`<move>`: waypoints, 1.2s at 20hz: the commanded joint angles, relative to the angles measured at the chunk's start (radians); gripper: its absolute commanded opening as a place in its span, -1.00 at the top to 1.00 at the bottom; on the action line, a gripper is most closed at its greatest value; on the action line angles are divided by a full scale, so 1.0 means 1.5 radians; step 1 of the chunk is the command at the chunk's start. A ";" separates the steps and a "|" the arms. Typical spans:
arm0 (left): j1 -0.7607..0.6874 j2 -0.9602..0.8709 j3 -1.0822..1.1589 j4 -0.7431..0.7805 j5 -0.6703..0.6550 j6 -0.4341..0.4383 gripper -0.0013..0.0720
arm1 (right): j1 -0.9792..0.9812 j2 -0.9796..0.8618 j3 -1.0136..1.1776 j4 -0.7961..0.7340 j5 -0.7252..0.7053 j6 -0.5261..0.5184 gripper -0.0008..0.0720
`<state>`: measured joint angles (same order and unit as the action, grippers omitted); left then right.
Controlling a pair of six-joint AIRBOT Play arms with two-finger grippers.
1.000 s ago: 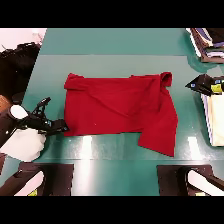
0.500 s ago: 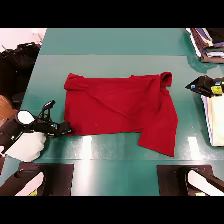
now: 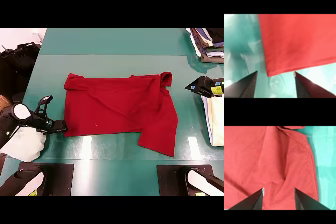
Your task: Fold the shirts.
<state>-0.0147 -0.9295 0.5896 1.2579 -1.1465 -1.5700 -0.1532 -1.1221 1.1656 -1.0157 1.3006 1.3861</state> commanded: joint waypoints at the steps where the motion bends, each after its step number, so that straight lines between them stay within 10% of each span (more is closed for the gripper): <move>1: 0.000 0.001 -0.037 -0.011 0.035 -0.018 -0.57 | 0.000 0.000 0.000 0.000 -0.005 0.000 -0.20; 9: 0.000 -0.002 -0.073 -0.094 0.080 -0.012 -0.34 | -0.001 0.000 0.000 -0.001 -0.006 0.000 -0.20; 11: 0.000 -0.001 -0.065 -0.093 0.092 -0.013 0.79 | -0.002 0.000 0.000 -0.010 0.004 -0.001 -0.20; 12: 0.000 -0.002 -0.054 -0.094 0.095 -0.013 0.86 | -0.007 0.000 0.000 -0.020 0.014 -0.001 -0.20; 24: 0.000 -0.002 0.072 -0.095 0.058 0.004 0.87 | -0.109 -0.132 -0.236 -0.012 -0.041 -0.047 -0.35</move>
<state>-0.0147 -0.9325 0.6827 1.1164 -1.0519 -1.5661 -0.3309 -1.2491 0.8661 -1.0378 1.3067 1.3308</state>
